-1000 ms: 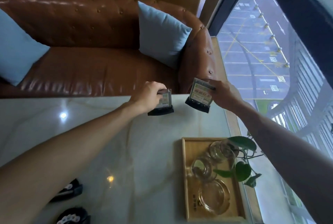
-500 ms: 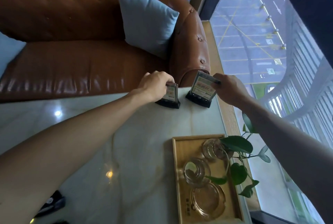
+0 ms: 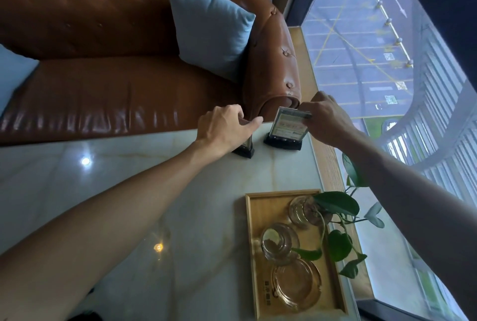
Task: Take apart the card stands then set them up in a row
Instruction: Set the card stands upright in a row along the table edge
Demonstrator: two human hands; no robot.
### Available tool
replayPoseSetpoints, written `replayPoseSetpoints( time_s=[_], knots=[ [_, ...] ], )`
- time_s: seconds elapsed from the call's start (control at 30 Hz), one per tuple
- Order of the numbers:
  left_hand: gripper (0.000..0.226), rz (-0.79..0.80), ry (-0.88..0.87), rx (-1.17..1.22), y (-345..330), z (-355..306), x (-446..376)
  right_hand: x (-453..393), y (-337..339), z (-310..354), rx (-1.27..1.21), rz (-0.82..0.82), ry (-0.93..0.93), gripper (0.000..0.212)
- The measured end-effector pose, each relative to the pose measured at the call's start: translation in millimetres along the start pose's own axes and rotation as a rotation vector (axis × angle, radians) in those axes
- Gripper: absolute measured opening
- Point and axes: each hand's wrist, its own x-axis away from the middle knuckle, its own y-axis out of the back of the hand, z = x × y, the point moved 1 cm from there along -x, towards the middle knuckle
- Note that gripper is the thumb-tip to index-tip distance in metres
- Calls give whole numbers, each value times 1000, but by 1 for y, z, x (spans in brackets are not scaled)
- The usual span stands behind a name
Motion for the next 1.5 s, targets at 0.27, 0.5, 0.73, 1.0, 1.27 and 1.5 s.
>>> replayPoseSetpoints(
  time_s=[0.27, 0.5, 0.73, 1.0, 1.27, 1.5],
  knots=[
    [26, 3, 27, 48, 3, 0, 0, -2, 8, 1, 22, -11, 30, 39],
    [15, 22, 36, 10, 6, 12, -3, 10, 7, 23, -268, -230, -253, 25],
    [14, 46, -15, -17, 5, 15, -2, 16, -8, 37, -211, 57, -448, 51],
    [38, 48, -37, 53, 32, 36, 23, 29, 2, 47, -78, -48, -495, 56],
    [27, 76, 62, 55, 114, 118, 97, 57, 30, 139, -72, -197, -289, 33],
    [28, -9, 189, 89, 188, 221, 196, 93, 3, 284, -266, -66, 109, 20]
  ],
)
